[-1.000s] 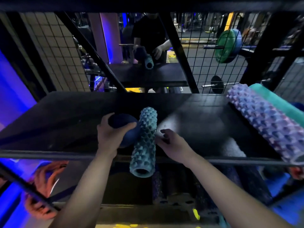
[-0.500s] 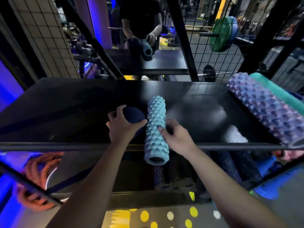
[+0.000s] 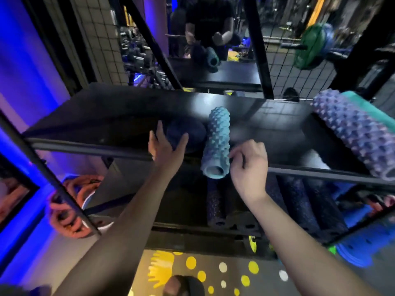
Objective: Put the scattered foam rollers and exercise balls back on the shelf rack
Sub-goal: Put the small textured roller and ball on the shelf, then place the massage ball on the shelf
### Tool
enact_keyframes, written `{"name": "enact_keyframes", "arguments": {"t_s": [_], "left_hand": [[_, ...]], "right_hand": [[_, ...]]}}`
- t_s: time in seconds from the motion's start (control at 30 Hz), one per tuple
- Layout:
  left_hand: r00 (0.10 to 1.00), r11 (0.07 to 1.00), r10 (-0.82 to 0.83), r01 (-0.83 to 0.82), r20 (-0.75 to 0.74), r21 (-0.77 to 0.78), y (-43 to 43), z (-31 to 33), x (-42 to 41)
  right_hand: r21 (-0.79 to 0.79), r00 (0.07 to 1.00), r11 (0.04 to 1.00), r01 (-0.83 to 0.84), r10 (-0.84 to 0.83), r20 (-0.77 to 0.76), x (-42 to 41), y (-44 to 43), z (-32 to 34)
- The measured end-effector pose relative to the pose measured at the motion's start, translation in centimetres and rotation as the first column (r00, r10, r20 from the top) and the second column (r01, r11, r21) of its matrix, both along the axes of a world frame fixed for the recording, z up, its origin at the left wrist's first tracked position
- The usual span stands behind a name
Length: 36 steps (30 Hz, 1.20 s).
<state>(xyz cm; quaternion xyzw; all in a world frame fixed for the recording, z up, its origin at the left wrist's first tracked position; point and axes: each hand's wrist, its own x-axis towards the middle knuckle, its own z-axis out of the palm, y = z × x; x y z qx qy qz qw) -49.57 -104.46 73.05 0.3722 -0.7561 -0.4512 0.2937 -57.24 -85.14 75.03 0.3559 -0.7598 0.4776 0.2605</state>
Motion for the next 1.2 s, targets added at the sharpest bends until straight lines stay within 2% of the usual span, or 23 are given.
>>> {"name": "enact_keyframes", "arguments": {"t_s": [0.07, 0.1, 0.17, 0.23, 0.3, 0.37, 0.47, 0.53, 0.6, 0.7, 0.77, 0.87, 1.0, 1.1, 1.2], "left_hand": [[0.988, 0.979, 0.141, -0.148, -0.063, -0.137, 1.8, -3.3, 4.7], [0.977, 0.966, 0.209, -0.213, -0.039, -0.146, 2.9, -5.5, 7.1], [0.959, 0.965, 0.262, -0.260, 0.103, -0.041, 5.4, -10.2, 12.1], [0.932, 0.962, 0.208, -0.251, 0.298, 0.111, 9.0, -14.8, 17.5], [0.874, 0.932, 0.136, -0.273, 0.466, 0.240, 13.3, -18.9, 22.9], [0.836, 0.894, 0.095, -0.310, 0.540, 0.324, 18.3, -21.7, 28.2], [0.791, 0.840, 0.065, -0.372, 0.608, 0.394, 24.5, -24.6, 35.9], [0.778, 0.785, 0.113, -0.452, 0.618, 0.424, 27.0, -25.4, 39.9], [0.786, 0.719, 0.198, -0.523, 0.586, 0.458, 28.1, -25.8, 42.2], [0.785, 0.587, 0.330, -0.606, 0.525, 0.537, 27.5, -26.9, 44.2], [0.784, 0.518, 0.360, -0.619, 0.506, 0.590, 26.7, -28.3, 44.9], [0.796, 0.464, 0.338, -0.605, 0.502, 0.647, 25.4, -31.0, 45.2], [0.836, 0.445, 0.270, -0.548, 0.477, 0.708, 22.3, -34.8, 43.6], [0.864, 0.383, 0.243, -0.503, 0.440, 0.775, 19.5, -40.4, 41.5], [0.877, 0.300, 0.260, -0.471, 0.404, 0.830, 16.9, -49.0, 38.3]], "right_hand": [[0.058, 0.990, 0.993, -0.107, 0.111, -0.084, 1.6, 0.7, -1.0], [0.090, 0.978, 0.981, -0.172, 0.181, -0.106, 2.7, 1.1, -1.9], [0.174, 0.943, 0.939, -0.298, 0.318, -0.100, 5.1, 2.1, -4.4], [0.303, 0.896, 0.862, -0.407, 0.441, -0.052, 7.8, 3.5, -8.3], [0.418, 0.849, 0.754, -0.507, 0.521, 0.088, 10.5, 4.8, -12.8], [0.514, 0.803, 0.621, -0.592, 0.507, 0.313, 13.2, 6.1, -17.9], [0.630, 0.690, 0.285, -0.722, 0.361, 0.627, 17.6, 8.7, -24.0], [0.665, 0.665, 0.091, -0.741, 0.242, 0.707, 20.0, 10.9, -26.8], [0.663, 0.659, 0.004, -0.748, 0.126, 0.742, 21.4, 12.7, -29.1], [0.676, 0.676, -0.013, -0.737, 0.021, 0.737, 22.2, 13.7, -31.2], [0.671, 0.670, 0.034, -0.741, -0.030, 0.742, 22.4, 13.2, -31.9], [0.689, 0.680, 0.089, -0.719, -0.113, 0.724, 22.5, 11.5, -32.9], [0.693, 0.664, 0.150, -0.705, -0.201, 0.720, 22.5, 8.8, -36.6], [0.671, 0.613, 0.206, -0.713, -0.283, 0.738, 22.3, 6.9, -42.7], [0.648, 0.528, 0.301, -0.700, -0.392, 0.753, 21.8, 5.1, -51.8]]}}
